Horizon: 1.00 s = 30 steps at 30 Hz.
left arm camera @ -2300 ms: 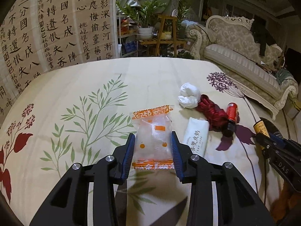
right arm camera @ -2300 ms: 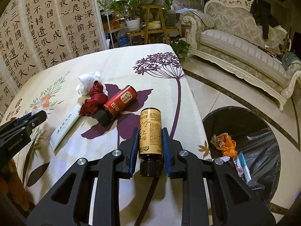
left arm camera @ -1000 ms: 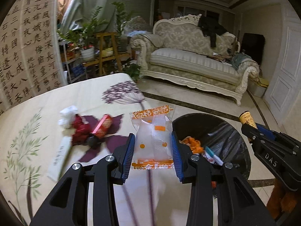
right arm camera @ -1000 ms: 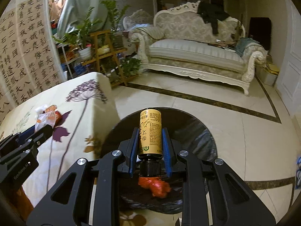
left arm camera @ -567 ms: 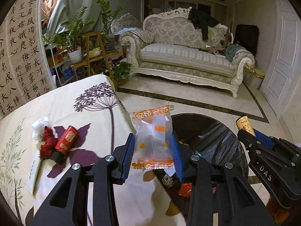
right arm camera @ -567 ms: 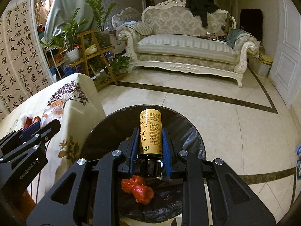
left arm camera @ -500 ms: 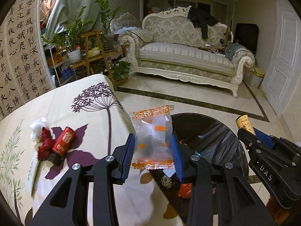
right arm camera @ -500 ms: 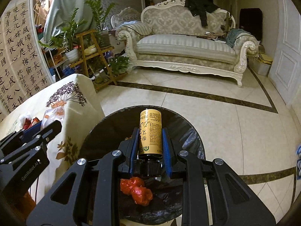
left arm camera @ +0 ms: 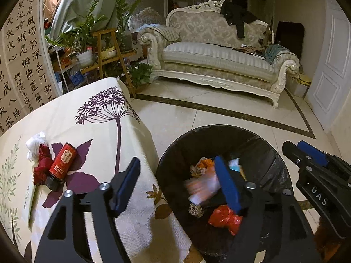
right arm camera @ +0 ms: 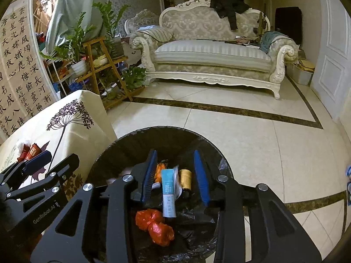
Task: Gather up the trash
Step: 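Open both grippers over the bin to drop the bottle and packet, then move both open grippers back over the table items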
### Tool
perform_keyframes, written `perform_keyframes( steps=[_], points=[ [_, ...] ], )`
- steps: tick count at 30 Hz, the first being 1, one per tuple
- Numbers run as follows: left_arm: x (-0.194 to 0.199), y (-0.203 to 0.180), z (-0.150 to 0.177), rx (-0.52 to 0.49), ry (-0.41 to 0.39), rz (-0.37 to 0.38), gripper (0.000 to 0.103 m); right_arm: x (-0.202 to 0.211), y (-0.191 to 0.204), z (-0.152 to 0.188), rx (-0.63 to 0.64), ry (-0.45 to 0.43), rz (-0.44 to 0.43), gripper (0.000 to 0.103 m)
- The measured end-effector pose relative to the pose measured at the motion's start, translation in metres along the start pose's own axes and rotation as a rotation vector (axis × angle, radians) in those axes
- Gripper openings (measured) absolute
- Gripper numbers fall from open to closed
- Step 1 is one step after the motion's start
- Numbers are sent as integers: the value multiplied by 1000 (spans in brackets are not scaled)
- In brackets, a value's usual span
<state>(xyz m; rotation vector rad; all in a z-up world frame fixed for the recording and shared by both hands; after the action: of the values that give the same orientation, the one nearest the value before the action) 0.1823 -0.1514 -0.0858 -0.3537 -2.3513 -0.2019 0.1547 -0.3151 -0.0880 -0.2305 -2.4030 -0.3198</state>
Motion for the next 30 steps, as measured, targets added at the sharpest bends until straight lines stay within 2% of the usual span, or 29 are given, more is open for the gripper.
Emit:
perform_keyframes(
  steps=[5,8,16,22,30],
  points=[
    [4,3,-1,2,-10,-8,73,1,-3,1,-6,5,4,35],
    [7,3,-1,-2,-13,-17,75,1,-2,1,-9,6,7,43],
    [23,23,2,23,-19,-39,77,5,10,3,-2,5,-6,50],
    [38,54,11,45,-22,-89,77,8,35,10,32,18,-43,50],
    [59,115,30,95,-13,-201,77,14,86,22,101,43,-122,51]
  ],
)
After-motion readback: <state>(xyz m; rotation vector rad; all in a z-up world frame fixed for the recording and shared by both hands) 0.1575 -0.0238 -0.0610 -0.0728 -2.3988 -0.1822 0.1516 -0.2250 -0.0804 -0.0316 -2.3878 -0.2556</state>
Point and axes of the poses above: each gripper's, at about its wrist camera, not at the fingertips, and x roughly against the way its jaws point, y to its left, z to its underside, the point moved 9 cm from there along -x, roughly the way its jaws point, and after that the axes turned 5 degrees about -x, right-handed, at the moved point
